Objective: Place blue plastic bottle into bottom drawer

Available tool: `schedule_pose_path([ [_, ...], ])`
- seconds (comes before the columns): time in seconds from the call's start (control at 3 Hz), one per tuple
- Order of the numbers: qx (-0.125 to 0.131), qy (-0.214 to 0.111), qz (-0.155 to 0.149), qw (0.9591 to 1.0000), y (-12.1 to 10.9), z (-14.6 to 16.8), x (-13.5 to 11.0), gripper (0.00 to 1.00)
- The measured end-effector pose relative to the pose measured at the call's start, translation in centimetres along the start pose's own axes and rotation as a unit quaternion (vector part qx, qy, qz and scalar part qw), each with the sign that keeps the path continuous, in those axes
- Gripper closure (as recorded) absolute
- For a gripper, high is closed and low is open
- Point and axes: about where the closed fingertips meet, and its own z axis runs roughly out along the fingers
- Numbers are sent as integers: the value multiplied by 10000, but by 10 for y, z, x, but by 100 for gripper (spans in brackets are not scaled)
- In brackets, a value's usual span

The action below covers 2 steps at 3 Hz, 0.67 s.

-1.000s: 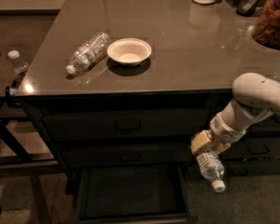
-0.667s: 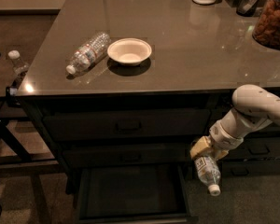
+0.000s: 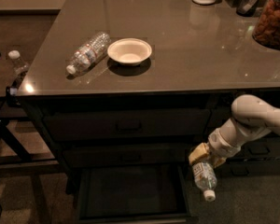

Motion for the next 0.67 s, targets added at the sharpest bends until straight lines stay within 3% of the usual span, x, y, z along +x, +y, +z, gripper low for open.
schedule_pose_path([
  [0.33,-312,-102,697,9970,-23,45,8,100],
  [0.67,-414,-459,1308,9895,-40,73,2,100],
])
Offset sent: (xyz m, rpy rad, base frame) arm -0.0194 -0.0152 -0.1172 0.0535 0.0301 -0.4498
